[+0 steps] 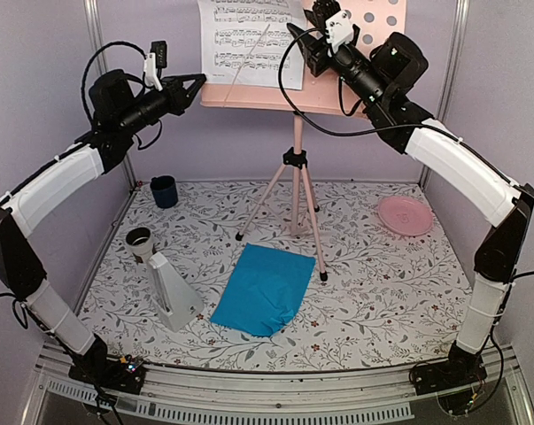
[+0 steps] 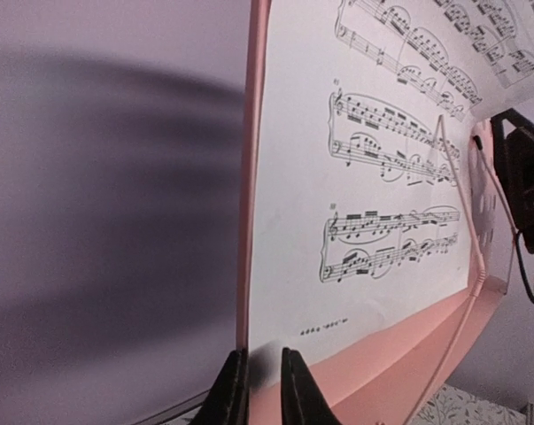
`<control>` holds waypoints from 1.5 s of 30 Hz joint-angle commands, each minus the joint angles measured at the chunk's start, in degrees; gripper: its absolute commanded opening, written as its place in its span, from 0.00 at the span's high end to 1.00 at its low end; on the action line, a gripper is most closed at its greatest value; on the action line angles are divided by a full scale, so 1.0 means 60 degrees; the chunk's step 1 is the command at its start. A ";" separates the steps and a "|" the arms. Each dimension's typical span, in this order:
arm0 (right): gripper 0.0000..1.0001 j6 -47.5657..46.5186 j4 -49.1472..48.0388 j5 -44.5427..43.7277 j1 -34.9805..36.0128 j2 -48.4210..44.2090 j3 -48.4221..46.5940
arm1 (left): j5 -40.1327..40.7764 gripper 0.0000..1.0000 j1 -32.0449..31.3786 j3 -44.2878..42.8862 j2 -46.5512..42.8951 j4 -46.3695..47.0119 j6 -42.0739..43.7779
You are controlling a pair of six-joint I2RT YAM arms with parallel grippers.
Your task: Set up the instrument practice props
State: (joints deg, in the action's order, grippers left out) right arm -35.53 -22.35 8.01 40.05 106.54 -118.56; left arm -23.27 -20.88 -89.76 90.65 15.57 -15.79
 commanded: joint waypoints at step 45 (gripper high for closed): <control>0.60 0.1231 -0.0013 -0.0735 -0.0084 -0.1598 0.1710 | -0.0071 0.33 -0.0064 -0.1188 0.0002 0.0878 0.1027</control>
State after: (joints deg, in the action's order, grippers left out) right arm -30.92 -22.15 4.93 40.03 100.57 -110.19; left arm -23.29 -20.99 -92.75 89.01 17.65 -11.55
